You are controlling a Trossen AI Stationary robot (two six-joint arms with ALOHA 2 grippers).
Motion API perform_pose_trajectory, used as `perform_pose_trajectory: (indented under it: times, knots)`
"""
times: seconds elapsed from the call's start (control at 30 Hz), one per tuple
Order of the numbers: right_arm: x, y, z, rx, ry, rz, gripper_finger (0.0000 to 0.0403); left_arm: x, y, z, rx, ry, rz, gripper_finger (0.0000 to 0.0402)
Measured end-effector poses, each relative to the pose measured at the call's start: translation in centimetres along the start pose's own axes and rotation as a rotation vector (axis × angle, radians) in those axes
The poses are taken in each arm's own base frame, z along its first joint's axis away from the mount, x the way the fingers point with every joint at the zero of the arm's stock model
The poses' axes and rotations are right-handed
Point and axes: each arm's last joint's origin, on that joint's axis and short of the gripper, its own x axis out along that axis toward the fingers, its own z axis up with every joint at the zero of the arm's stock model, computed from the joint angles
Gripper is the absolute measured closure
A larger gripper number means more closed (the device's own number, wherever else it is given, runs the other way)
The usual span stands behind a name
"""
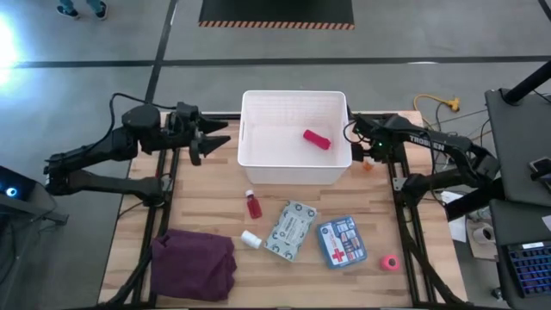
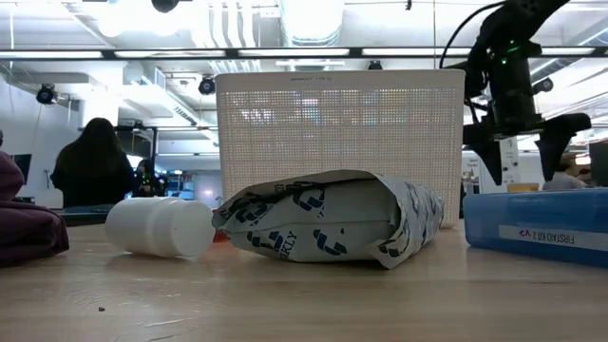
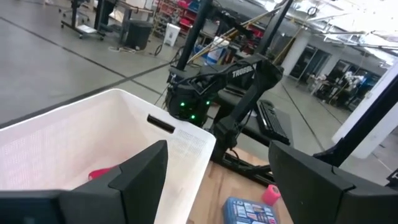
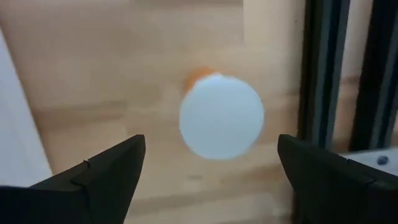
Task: Pick & place medical supplies in basket/bin
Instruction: Put the orange pill bottle into the white bin
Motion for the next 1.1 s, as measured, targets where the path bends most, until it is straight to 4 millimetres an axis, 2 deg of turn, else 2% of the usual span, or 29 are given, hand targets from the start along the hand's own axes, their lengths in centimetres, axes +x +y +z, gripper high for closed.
perform_pose_trajectory:
  times: [0.13,0.33,0.6,0.83,1.1]
  knots:
    - [0.2,0.2,0.4,0.050,-0.032,0.033,0.0044,0.0,0.0,0.0,0.038,-0.001,0.000,0.0139]
    - [1.6,-0.4,0.3,0.141,0.031,0.002,0.0044,0.0,0.0,0.0,0.052,-0.001,0.000,0.0139]
    - [2.2,-0.1,0.7,0.135,-0.016,0.002,0.0050,-0.1,0.0,0.0,0.052,0.002,0.002,0.0139]
    - [3.2,-0.4,0.4,0.131,-0.023,-0.029,0.0106,-0.1,0.1,-0.3,0.051,0.029,0.012,0.0139]
    - [3.4,-0.6,0.5,0.098,-0.066,-0.065,0.0178,-0.1,0.1,-0.3,0.051,0.030,0.012,0.0139]
